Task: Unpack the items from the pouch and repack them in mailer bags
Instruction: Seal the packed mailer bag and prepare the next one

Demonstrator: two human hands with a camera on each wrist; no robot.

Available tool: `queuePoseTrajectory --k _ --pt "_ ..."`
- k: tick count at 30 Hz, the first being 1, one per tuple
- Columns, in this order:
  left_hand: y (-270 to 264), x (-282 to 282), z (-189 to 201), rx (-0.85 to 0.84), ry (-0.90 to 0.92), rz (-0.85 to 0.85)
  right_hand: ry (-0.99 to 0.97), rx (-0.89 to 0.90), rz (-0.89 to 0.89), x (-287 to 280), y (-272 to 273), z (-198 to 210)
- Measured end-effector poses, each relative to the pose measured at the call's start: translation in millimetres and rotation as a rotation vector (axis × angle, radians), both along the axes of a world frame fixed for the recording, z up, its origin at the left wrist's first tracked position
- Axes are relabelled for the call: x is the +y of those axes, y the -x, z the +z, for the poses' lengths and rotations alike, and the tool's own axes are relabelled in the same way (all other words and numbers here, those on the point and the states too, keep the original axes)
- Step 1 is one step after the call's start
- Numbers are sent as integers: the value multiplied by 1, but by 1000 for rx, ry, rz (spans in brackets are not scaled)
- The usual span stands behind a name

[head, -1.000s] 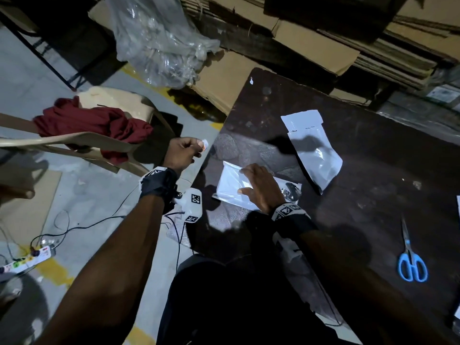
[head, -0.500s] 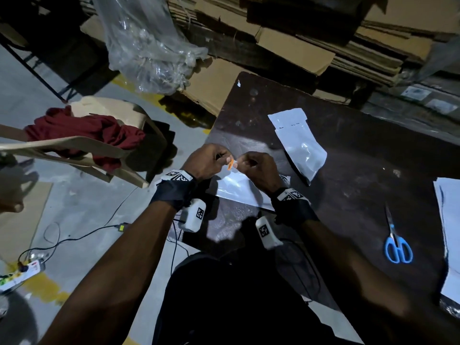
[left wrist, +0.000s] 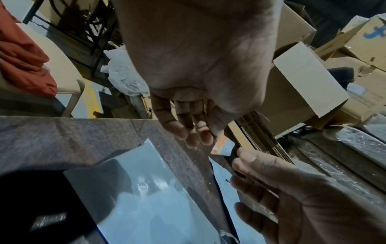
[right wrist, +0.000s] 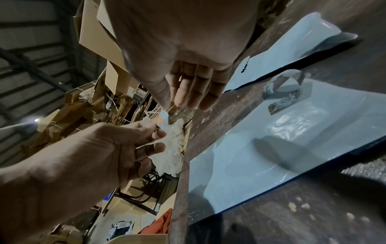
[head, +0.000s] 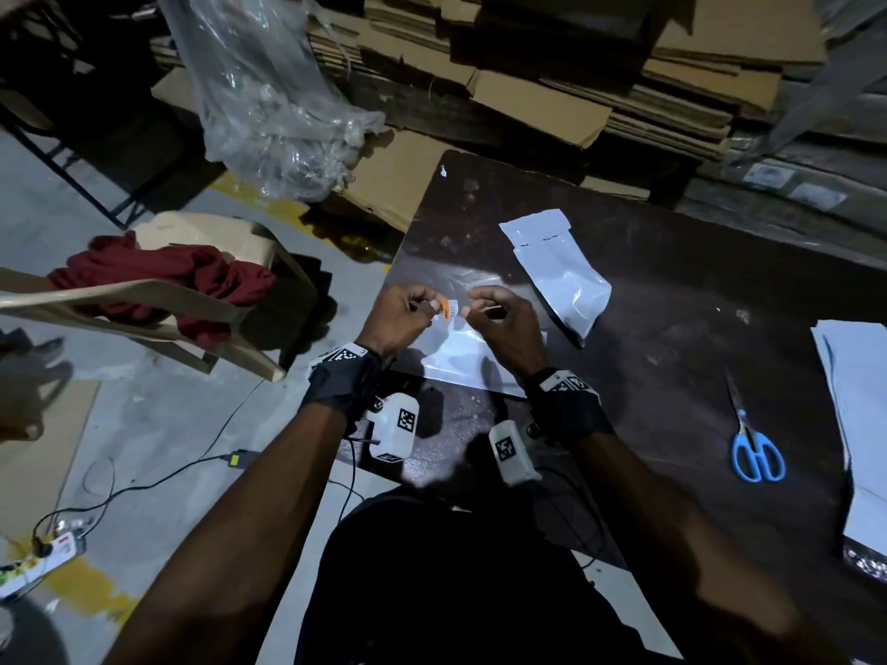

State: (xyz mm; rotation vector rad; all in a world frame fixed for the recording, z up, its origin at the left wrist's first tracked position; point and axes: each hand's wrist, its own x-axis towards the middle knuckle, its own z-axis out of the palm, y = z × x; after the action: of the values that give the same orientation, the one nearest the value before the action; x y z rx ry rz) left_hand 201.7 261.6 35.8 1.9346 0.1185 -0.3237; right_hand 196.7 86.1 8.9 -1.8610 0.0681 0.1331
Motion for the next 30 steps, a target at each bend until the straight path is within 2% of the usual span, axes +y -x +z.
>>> queuePoseTrajectory --k 8,13,17,22,30 --pt "10 -2 9 33 139 65 -150 109 -2 5 12 12" --pt "15 -2 12 43 157 90 -143 157 -7 4 11 22" --pt "17 -3 16 65 205 107 -227 243 -15 4 13 27" --pt "21 -6 18 98 280 109 -328 252 -89 3 20 32" --pt "16 -17 19 79 303 179 -328 244 -133 7 20 37"
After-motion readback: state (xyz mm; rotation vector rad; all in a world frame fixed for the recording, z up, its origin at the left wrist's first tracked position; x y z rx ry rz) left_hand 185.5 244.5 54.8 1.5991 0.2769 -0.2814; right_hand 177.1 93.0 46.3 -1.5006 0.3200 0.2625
